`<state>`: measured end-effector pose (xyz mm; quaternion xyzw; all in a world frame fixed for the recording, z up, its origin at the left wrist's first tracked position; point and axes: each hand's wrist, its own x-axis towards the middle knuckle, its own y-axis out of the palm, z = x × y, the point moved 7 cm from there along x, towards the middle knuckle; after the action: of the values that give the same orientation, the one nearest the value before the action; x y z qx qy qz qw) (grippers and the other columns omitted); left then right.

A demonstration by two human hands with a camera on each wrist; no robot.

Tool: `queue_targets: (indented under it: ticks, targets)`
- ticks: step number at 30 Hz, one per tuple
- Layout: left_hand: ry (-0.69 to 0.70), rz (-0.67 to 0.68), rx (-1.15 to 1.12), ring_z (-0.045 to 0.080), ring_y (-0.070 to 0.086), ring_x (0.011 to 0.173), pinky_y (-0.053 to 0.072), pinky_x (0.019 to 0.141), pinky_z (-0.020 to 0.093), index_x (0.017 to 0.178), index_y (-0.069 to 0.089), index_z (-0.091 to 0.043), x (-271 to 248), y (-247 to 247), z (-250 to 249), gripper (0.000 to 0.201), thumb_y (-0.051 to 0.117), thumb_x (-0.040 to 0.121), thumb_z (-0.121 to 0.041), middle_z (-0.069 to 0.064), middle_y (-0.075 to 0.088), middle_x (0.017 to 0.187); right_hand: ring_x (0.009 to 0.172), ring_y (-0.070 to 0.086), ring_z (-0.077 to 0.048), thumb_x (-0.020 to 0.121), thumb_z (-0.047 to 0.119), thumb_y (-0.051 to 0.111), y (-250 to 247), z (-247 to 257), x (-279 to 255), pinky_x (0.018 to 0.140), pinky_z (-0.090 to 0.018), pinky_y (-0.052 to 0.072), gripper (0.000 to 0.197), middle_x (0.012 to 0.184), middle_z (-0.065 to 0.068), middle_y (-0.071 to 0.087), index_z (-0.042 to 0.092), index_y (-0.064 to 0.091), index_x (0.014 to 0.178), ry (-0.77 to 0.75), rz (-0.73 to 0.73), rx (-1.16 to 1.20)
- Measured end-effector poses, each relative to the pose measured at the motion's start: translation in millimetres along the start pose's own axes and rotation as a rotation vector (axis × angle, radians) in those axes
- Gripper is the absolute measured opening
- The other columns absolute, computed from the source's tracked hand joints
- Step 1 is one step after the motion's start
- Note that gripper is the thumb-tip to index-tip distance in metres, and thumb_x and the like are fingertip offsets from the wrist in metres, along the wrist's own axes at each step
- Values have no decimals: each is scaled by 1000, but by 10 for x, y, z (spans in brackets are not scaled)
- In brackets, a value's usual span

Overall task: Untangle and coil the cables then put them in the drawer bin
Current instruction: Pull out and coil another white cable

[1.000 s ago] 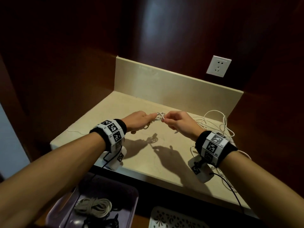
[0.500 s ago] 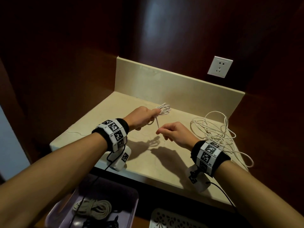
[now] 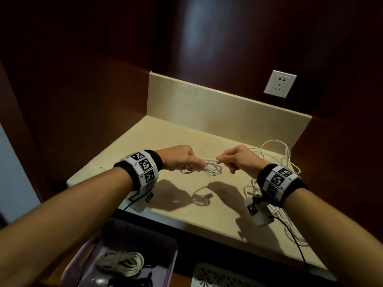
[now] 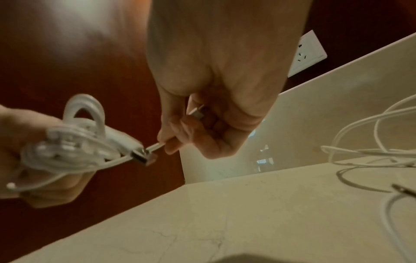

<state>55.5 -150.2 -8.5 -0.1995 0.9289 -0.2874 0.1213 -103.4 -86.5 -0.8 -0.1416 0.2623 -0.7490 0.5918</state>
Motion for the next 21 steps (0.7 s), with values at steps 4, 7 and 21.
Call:
queue_targets:
  ticks: [4,7,21]
  targets:
    - [-35,12,247,9,44,49,32,53,21,57,62,-17,18,47,34,43,58,93,-39,-7,55,53,51,38,-17,92,8,60,81,116,-5,53,-28,39,17,55,-4,42,-3,71,84,15,28,103]
    - [-110,-28,396,17,43,52,32,57,30,59,56,-14,31,12,154,49,52,94,-48,1,53,57,55,43,-16,94,0,50,160,217,-32,54,-27,40,20,61,-7,49,-7,69,96,22,82,149]
    - [-142,-406,159,19,42,55,32,58,31,63,52,-11,56,-273,264,60,41,94,-60,1,49,58,59,48,-11,85,14,71,302,203,-24,55,-25,35,1,66,-3,67,13,70,85,-110,-154,-55]
